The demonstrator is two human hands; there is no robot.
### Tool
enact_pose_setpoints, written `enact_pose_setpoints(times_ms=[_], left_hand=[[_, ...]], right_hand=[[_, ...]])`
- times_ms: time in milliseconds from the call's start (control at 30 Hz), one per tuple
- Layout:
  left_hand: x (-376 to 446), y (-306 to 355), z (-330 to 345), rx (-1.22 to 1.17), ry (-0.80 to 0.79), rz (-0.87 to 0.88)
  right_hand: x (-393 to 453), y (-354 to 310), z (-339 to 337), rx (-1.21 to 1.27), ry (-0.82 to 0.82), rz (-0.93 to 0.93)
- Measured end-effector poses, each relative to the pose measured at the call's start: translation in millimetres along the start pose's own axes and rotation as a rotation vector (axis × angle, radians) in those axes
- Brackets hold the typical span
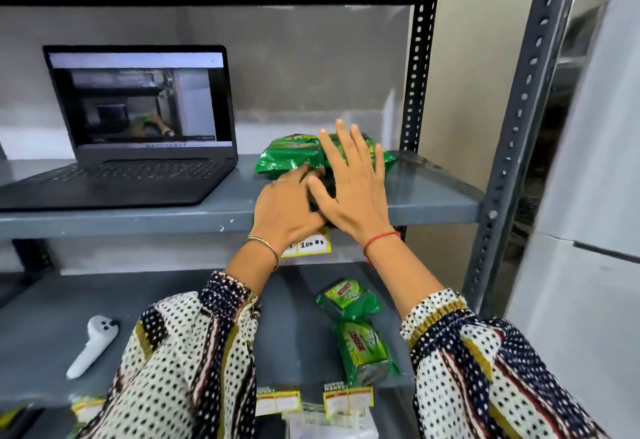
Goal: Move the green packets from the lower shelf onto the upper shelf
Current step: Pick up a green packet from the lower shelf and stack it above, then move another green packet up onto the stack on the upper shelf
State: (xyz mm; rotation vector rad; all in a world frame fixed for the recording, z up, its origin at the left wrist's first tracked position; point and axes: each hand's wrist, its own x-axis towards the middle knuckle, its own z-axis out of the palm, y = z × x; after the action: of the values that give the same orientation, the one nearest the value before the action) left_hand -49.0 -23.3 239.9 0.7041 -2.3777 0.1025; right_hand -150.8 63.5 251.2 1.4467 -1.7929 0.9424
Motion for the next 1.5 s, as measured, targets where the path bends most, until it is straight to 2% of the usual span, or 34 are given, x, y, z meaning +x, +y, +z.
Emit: enact_pose_setpoints(times_ms=[133, 333, 567, 800, 933, 1100, 1167, 1367, 1500], left_hand=[[-50.0, 0.3, 12.4, 0.03, 0.228, 0.056], [-138.2, -7.3, 52.2, 0.047, 0.328, 0.092], [-200.8, -20.8, 103.5, 0.029, 0.132, -0.032], [-215.8, -39.2, 157.2, 0.037, -0.217, -0.208], [-221.5, -48.5, 199.5, 0.02, -0.415, -0.153], [-225.8, -49.6, 239.8, 0.022, -0.495, -0.055], [-227.3, -49.2, 249.5, 0.006, -0.498, -0.047], [-239.0, -45.9, 261.8, 0.007, -0.653, -0.071], [-241.3, -46.2, 263.8, 0.022, -0.638, -0.057]], right_hand=[[-45.2, -8.6, -0.3, 0.006, 0.071, 0.036], [-124.3, -9.6, 21.7, -0.033, 0.02, 0.07], [-210.1, -1.8, 59.4, -0.091, -0.221, 0.207], [-247.6, 26.0, 95.2, -0.143, -0.472, 0.354], [-253.6, 45.4, 111.3, -0.123, -0.675, 0.495], [-255.3, 57.9, 126.2, -0.127, -0.827, 0.622], [-255.1, 58.0, 130.0, -0.166, -0.865, 0.643], [-248.4, 54.3, 134.4, -0.229, -0.899, 0.682], [-244.2, 54.1, 128.5, -0.247, -0.881, 0.614]])
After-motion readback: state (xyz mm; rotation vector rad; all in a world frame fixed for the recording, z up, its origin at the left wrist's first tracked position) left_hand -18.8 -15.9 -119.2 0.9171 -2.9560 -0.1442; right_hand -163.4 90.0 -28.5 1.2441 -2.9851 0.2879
